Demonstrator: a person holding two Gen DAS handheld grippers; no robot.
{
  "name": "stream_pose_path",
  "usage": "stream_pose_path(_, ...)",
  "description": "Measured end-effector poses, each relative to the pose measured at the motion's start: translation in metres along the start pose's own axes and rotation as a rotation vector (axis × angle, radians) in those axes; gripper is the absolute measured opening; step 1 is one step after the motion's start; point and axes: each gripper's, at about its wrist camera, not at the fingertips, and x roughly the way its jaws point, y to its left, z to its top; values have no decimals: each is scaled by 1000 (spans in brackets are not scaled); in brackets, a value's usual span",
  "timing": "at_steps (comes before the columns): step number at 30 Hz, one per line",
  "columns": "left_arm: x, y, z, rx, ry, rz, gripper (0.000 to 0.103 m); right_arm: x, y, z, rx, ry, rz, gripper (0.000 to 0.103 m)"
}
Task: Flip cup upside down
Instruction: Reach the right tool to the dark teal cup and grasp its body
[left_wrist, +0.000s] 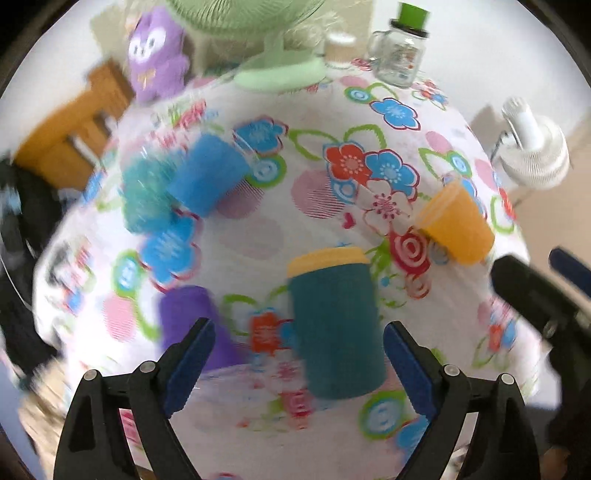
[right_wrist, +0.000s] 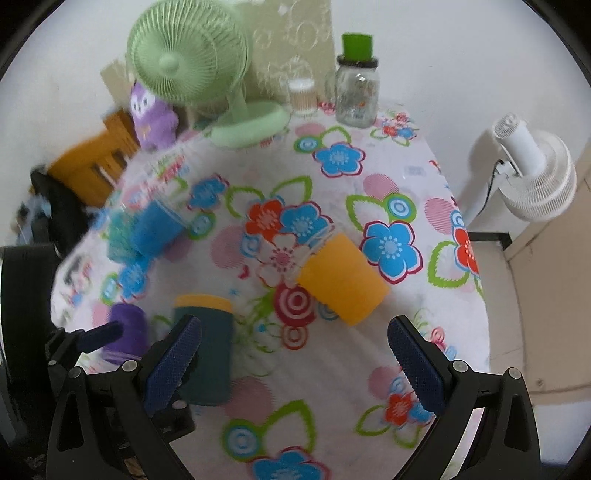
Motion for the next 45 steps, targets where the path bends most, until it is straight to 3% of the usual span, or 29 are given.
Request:
stream_pose_path(2,-4,8,-5,86,-12,37,95,-8,7,-8,32,-28,8,102)
stream_pose_path(6,-13,34,-13,176,-46,-8,95,-17,27,-24,71,-82,-24,102)
stream_pose_path(9,-16,45,-18,230,-74,19,95,-21,40,-40,116,-109,-51,102)
stream_pose_path(14,-12,68,-19,219,-29,-47,95,-25,52,-55,160,-154,-50,102)
stream_pose_path(18,-9,81,-22,201,-29,-51,95,-21,62,-64,138,-183,-60,102)
stream_pose_path(21,1,89,-24,190,7,-146,95,-9,69,-71,105,-202,-60,102)
stream_pose_path(27,13,93,-26,213,-27,-109,94,23,79,-92,75,-245,-77,102)
stream_pose_path(38,29,89,-42,282,-41,-106,95,64,85,-118,44,-291,-74,90)
stream_pose_path(40,33,85,-45,291,-40,-105,95,69,87,-120,36,-292,-75,87)
stream_pose_path(43,37,83,-48,294,-41,-113,95,77,89,-122,44,-276,-44,73)
stream_pose_path(45,38,84,-48,289,-43,-114,95,79,90,-124,44,-272,-43,71)
